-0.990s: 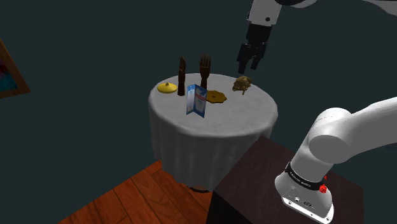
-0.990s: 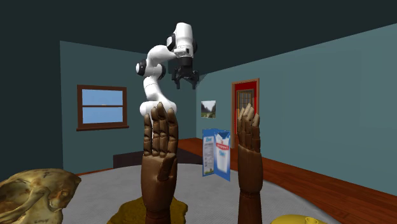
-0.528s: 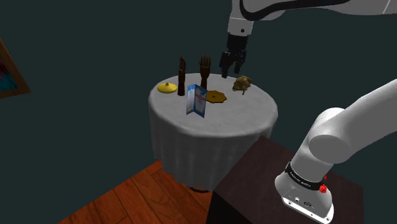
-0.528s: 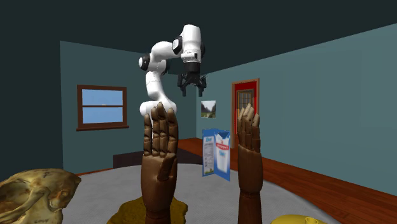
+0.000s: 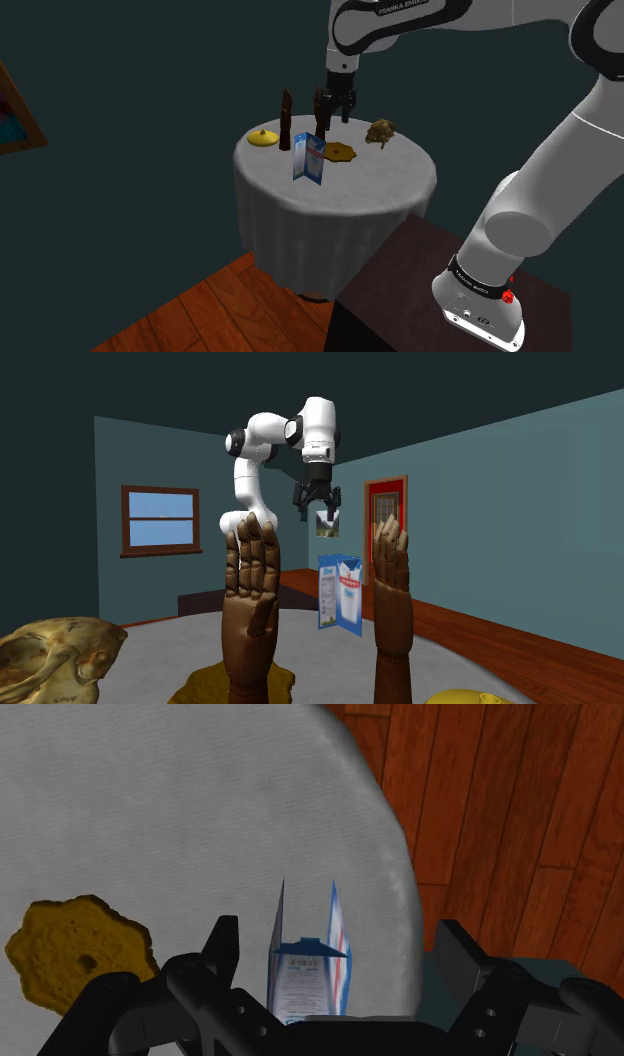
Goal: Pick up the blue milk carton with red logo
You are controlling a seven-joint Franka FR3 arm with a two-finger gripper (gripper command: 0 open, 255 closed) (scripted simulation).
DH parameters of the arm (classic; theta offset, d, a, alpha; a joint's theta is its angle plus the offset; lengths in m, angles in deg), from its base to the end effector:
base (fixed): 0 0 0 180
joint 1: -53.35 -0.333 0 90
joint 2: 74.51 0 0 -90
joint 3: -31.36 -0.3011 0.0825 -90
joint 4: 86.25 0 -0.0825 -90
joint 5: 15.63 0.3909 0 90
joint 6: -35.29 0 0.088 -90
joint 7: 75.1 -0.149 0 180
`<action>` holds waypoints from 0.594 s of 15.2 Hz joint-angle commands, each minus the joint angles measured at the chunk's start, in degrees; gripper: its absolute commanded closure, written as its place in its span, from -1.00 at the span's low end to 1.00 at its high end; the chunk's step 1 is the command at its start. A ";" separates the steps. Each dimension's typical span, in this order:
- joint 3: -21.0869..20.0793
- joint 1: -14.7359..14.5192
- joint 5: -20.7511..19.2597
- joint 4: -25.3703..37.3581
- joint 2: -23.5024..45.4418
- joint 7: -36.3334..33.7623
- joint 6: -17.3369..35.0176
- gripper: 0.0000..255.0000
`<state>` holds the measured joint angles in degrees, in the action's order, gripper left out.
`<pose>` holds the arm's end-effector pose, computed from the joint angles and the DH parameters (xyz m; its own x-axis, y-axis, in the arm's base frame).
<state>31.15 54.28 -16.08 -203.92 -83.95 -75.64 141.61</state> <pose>0.5120 -0.0073 0.4478 0.9992 -0.0198 -0.0333 -0.0196 -0.9998 0.0084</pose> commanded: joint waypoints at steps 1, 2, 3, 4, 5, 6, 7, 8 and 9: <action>0.19 0.14 -0.28 3.19 4.75 0.62 1.06 -1.00; 0.21 0.18 -0.40 4.84 7.05 0.82 1.44 -1.00; 0.23 0.21 -0.52 6.58 9.35 1.02 1.75 -1.00; 0.26 0.23 -0.64 8.39 11.67 1.21 1.99 -1.00; 0.28 0.25 -0.76 10.29 14.00 1.40 2.16 -1.00; 0.30 0.27 -0.88 12.28 16.34 1.59 2.26 -1.00; 0.32 0.29 -0.99 14.36 18.71 1.77 2.29 -1.00; 0.34 0.30 -1.11 16.53 21.09 1.96 2.25 -1.00; 0.35 0.32 -1.22 18.80 23.50 2.14 2.13 -1.00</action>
<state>31.51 54.62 -17.18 -187.38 -62.76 -73.62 143.96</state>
